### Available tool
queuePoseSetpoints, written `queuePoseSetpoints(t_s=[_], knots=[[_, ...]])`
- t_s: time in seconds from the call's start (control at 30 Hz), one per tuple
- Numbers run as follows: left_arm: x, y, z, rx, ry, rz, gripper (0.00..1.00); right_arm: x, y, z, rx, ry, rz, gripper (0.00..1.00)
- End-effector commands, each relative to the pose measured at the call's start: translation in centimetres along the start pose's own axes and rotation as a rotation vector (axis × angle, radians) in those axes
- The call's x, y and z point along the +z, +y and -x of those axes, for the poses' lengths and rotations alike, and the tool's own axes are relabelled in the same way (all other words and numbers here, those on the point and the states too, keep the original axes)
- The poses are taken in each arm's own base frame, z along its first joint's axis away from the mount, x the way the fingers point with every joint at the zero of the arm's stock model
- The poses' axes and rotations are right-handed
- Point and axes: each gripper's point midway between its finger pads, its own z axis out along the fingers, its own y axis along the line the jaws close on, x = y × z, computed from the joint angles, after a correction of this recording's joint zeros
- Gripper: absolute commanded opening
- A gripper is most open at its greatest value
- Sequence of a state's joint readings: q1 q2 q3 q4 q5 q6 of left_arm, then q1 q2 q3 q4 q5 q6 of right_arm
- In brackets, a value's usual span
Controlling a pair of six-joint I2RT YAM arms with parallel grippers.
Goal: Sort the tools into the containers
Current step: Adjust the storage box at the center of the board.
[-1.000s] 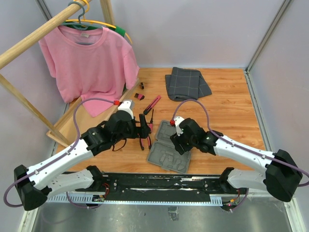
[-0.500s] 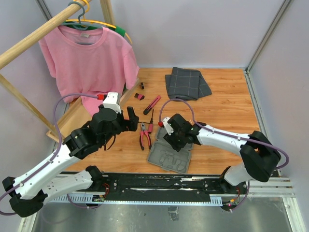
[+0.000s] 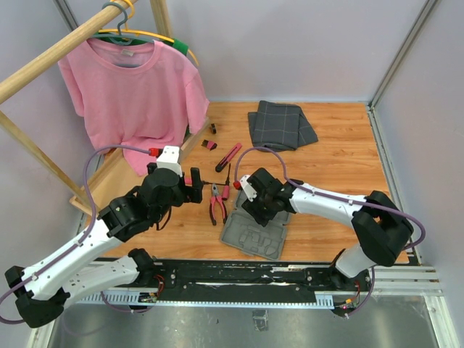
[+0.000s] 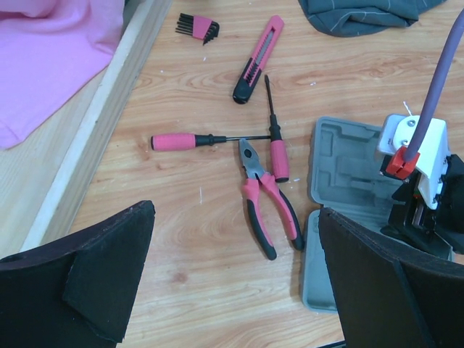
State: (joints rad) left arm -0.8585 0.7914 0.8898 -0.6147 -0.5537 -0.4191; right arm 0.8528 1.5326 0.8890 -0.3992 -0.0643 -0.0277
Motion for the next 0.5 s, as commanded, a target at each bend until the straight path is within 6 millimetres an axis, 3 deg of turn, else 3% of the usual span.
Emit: queuePoseSetpoints(t_s=[0.0, 0.47], knots=[[0.3, 0.6, 0.5, 0.002, -0.029, 0.030, 0.99, 0.6, 1.0, -2.2, 0.040, 0.067, 0.038, 0.53], [0.3, 0.6, 0.5, -0.001, -0.036, 0.030, 0.99, -2.3, 0.9, 2.4, -0.037, -0.096, 0.025, 0.55]])
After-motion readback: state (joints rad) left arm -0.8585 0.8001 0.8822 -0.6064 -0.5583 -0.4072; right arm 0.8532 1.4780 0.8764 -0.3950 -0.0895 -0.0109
